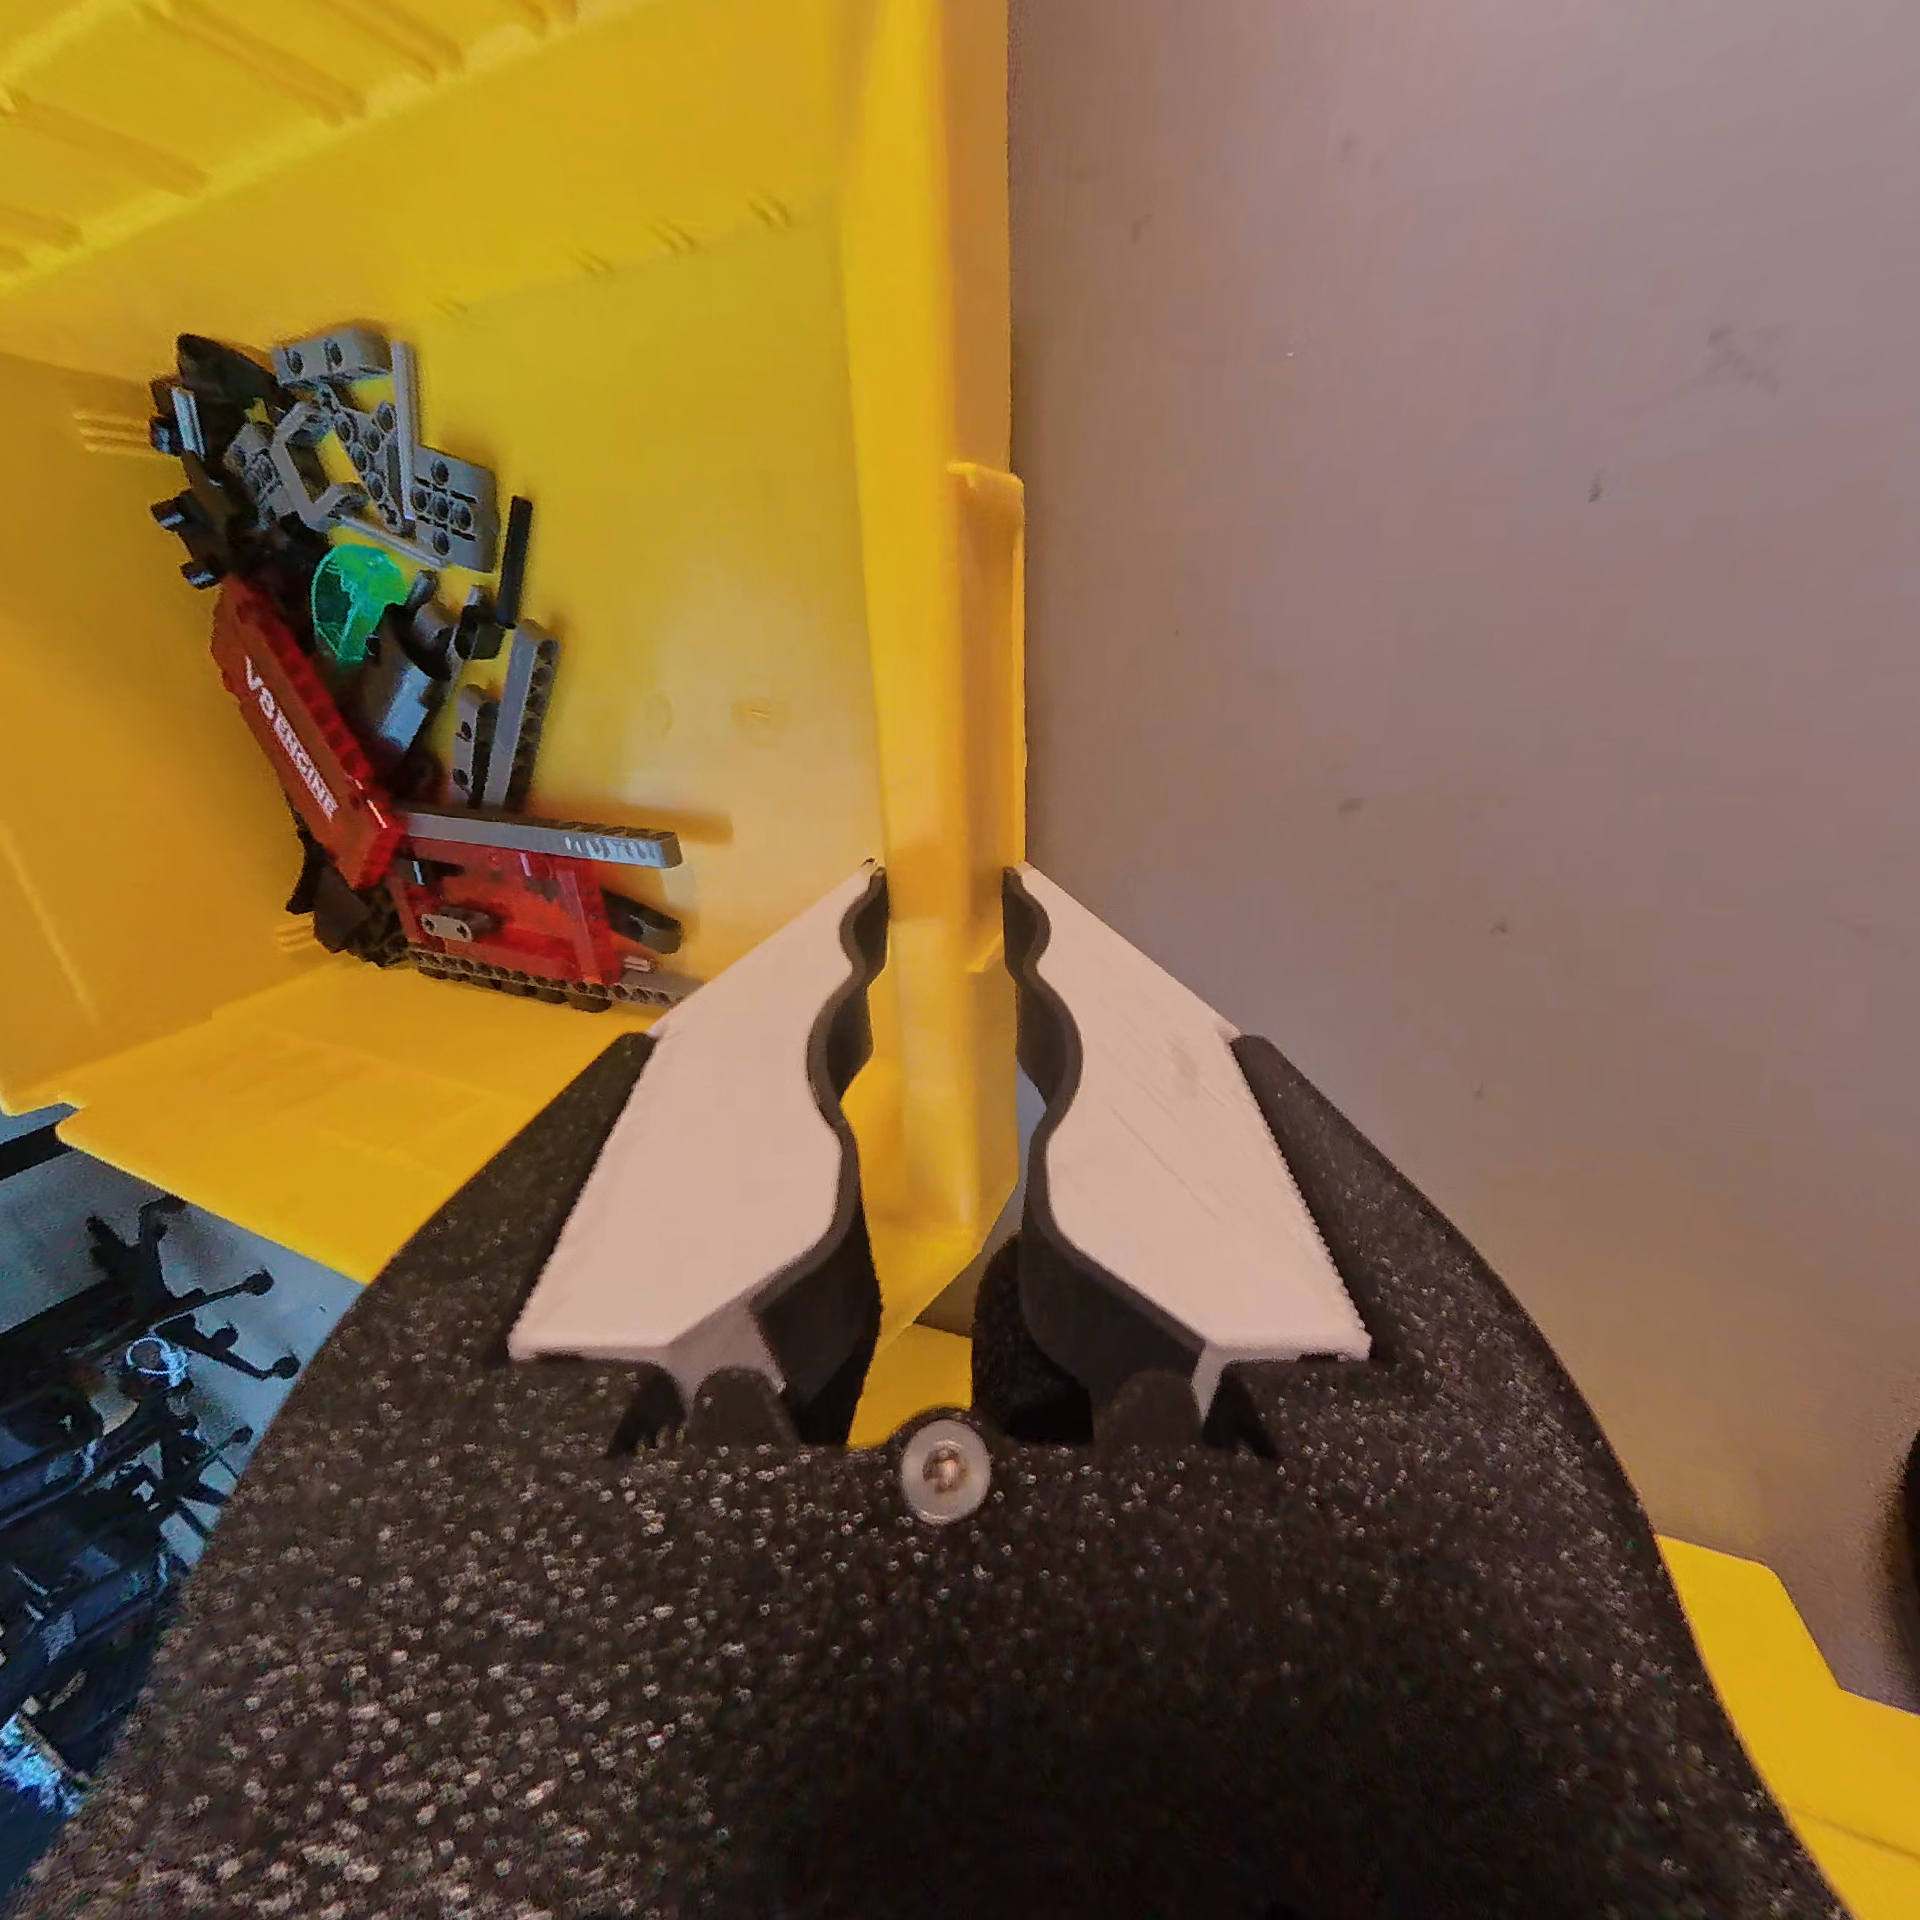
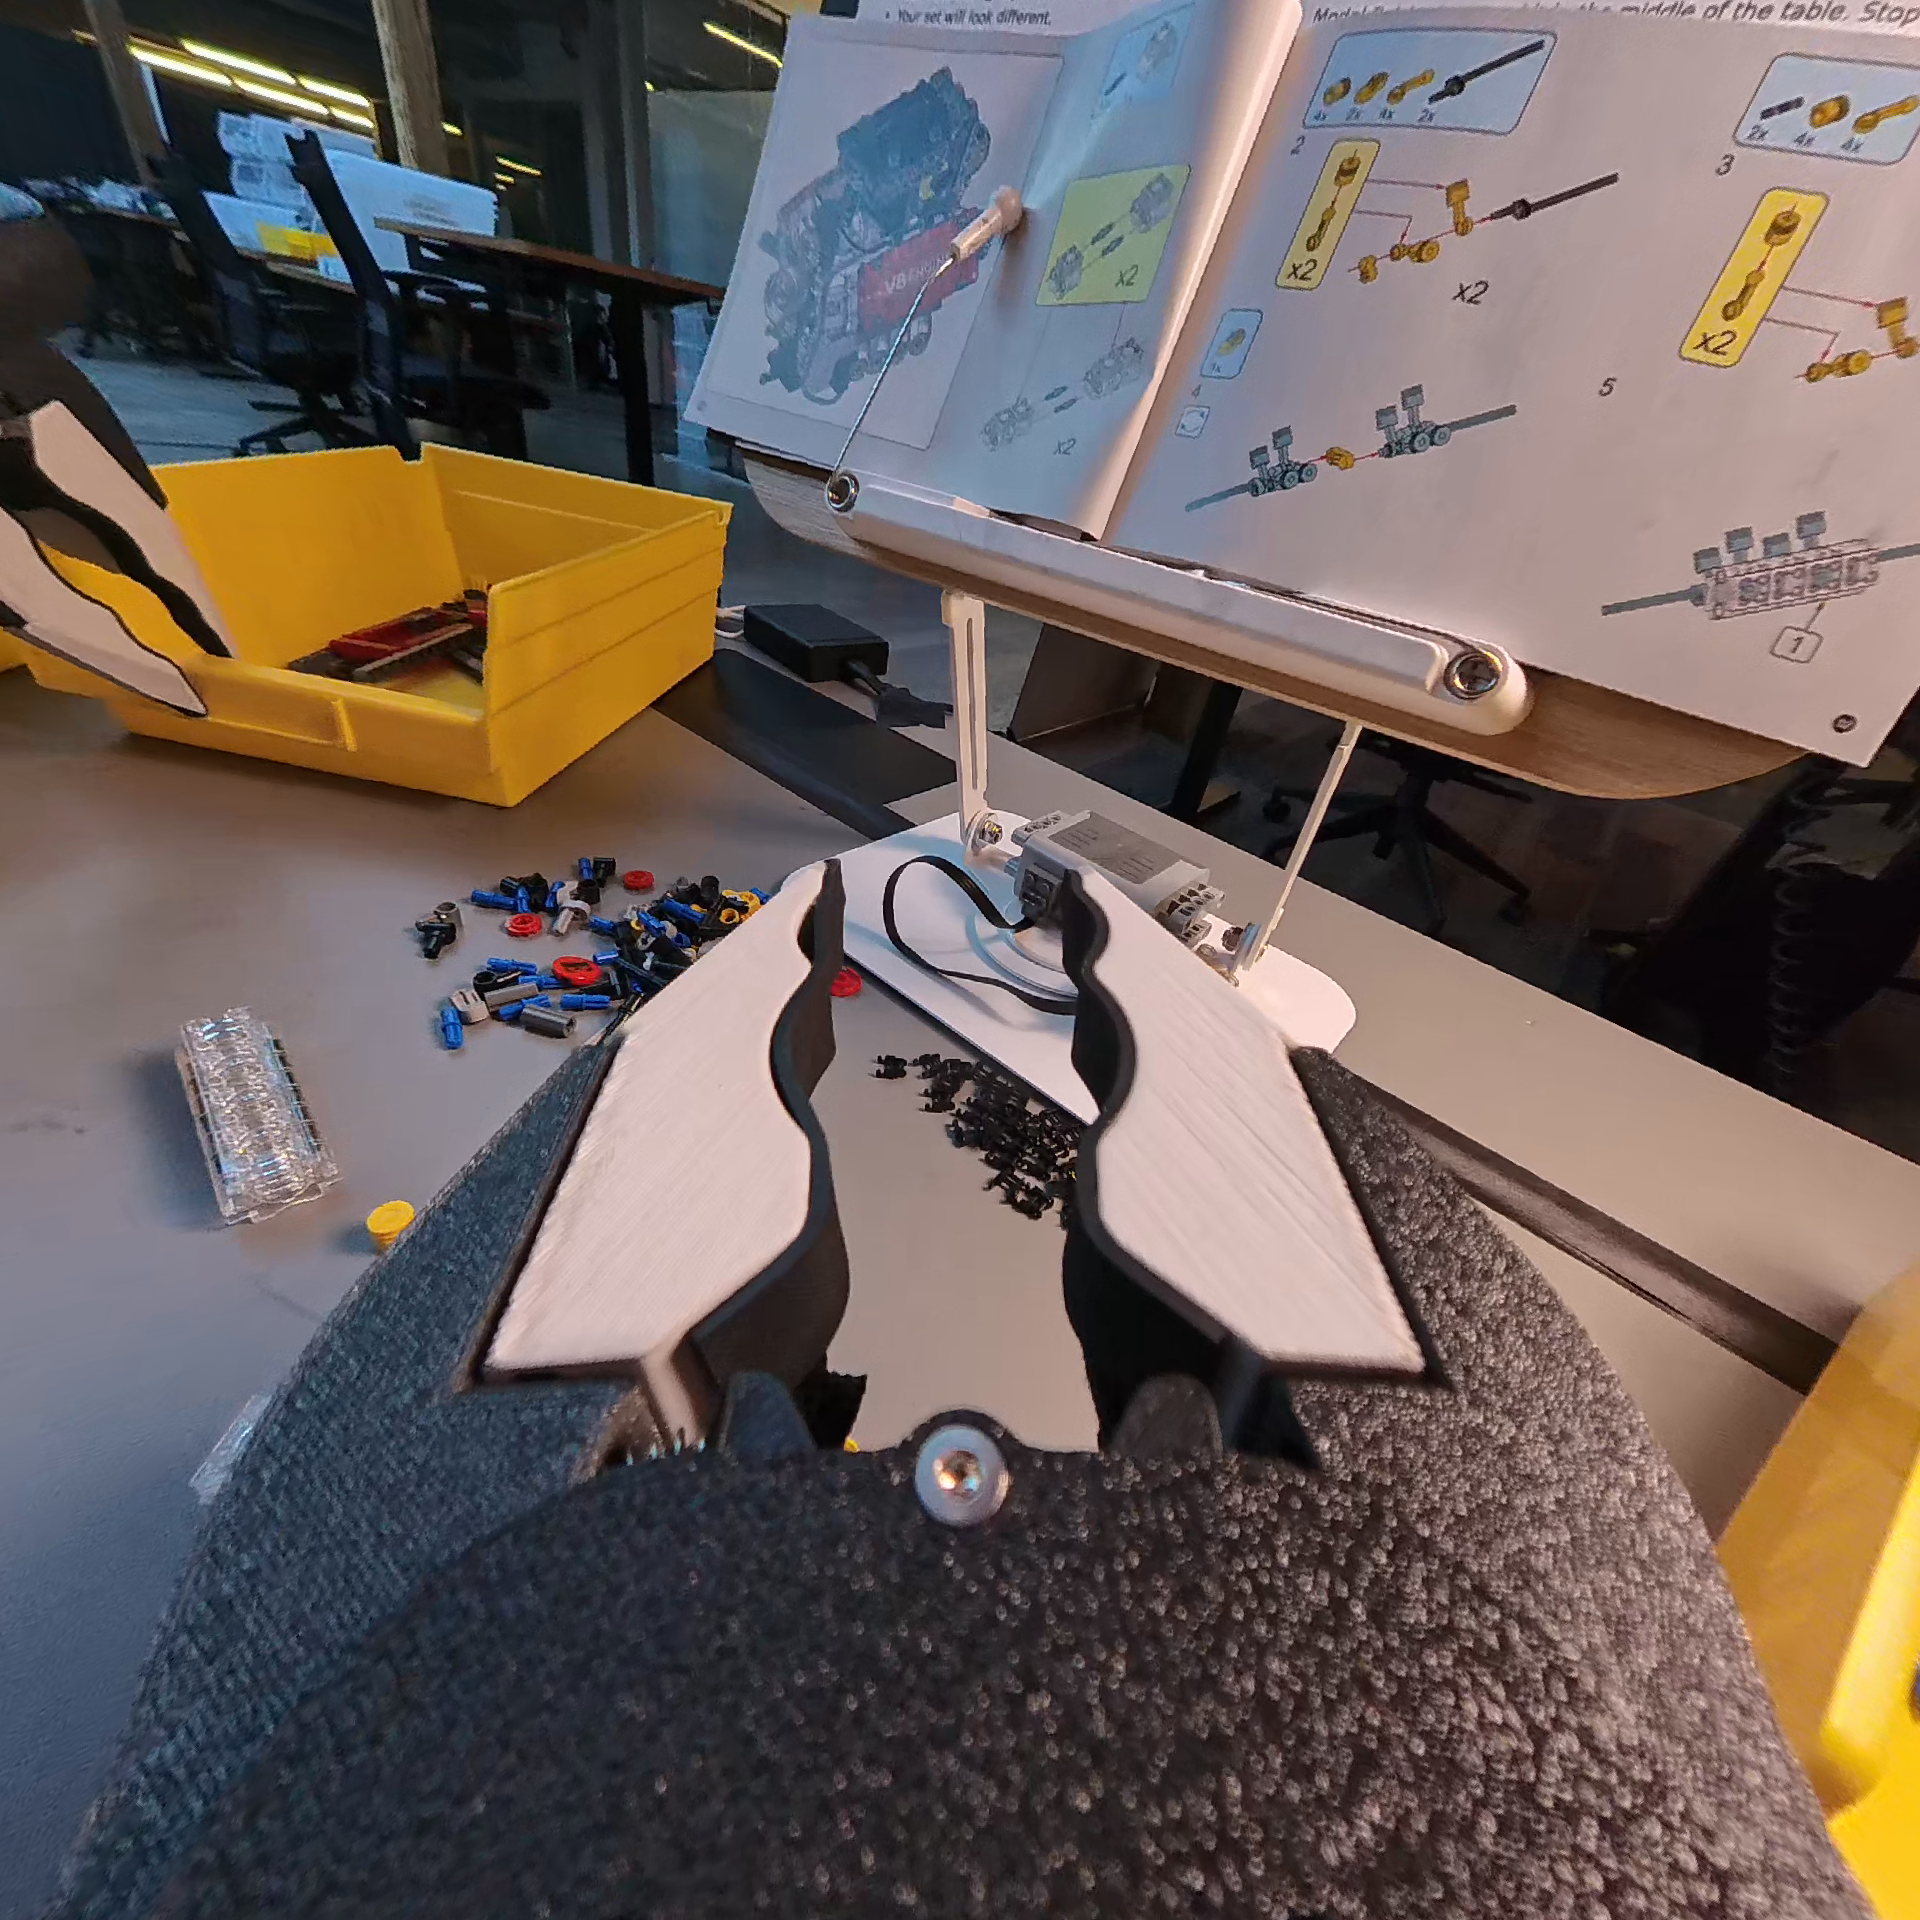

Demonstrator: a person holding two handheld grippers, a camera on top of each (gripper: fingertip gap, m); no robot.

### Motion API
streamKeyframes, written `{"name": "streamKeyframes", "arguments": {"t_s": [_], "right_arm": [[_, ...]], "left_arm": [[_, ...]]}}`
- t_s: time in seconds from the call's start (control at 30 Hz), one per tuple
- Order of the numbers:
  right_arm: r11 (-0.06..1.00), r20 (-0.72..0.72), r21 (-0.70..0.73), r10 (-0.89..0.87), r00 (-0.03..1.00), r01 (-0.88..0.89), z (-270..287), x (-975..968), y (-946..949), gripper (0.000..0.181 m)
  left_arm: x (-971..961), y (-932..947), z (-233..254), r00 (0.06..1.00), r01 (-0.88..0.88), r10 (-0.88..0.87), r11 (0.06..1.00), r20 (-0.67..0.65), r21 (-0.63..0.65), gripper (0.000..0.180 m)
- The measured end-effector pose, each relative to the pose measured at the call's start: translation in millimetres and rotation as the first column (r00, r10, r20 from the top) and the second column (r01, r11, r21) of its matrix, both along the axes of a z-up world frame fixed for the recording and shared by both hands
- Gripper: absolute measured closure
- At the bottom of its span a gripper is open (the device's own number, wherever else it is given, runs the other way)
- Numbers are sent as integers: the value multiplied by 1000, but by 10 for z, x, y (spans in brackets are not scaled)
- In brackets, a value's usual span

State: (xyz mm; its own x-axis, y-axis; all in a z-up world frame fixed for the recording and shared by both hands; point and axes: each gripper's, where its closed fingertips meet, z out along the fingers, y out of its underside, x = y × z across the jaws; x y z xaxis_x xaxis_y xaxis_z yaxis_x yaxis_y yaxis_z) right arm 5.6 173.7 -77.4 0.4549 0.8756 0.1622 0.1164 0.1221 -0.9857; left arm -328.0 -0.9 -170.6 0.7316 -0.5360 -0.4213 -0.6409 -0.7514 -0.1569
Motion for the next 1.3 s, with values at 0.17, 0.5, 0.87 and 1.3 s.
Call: {"name": "streamKeyframes", "arguments": {"t_s": [0.17,0.5,0.87,1.3], "right_arm": [[1000,-1,-10,6,1000,-6,-14,-16,-11,139],[1000,-37,27,-12,999,13,166,66,-49,136],[984,84,152,81,993,-93,171,36,-645,127],[937,179,118,-347,921,330,296,1822,238,123]], "left_arm": [[-44,44,-9,1000,9,-9,1000,3,27,160],[648,120,828,951,-131,-58,817,305,562,165],[1630,323,1407,541,-480,-411,565,734,671,93],[1935,495,976,660,-337,-427,567,619,751,111]]}}
